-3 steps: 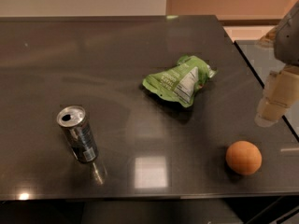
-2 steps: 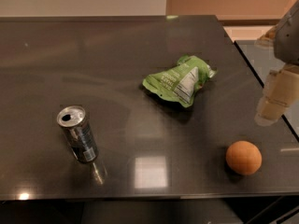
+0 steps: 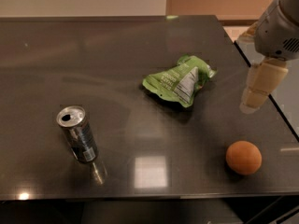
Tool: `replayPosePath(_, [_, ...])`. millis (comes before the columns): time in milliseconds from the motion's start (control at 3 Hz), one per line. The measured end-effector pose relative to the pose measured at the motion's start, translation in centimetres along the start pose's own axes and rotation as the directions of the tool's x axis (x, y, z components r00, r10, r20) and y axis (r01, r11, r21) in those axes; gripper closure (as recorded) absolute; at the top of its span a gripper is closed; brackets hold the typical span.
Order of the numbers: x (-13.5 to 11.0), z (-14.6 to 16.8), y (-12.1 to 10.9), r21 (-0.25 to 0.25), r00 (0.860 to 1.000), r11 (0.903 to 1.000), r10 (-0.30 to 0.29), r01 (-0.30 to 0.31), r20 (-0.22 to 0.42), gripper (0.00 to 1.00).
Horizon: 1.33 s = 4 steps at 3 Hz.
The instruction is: Move green rice chip bag near redbull can
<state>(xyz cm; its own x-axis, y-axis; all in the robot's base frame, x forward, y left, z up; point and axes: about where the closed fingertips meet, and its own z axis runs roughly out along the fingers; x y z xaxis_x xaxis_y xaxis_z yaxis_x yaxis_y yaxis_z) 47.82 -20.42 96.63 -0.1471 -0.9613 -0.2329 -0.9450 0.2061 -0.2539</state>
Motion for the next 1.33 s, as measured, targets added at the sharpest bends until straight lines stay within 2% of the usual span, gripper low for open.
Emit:
replayPosePath(667, [-2.2, 3.8, -4.5, 0.018, 0.998, 0.9987, -0.049, 0.048, 0.044, 0.00])
replayPosePath(1333, [-4.0, 8.2, -8.6, -0.012, 0.995, 0.9970, -0.076, 0.077, 0.072, 0.00])
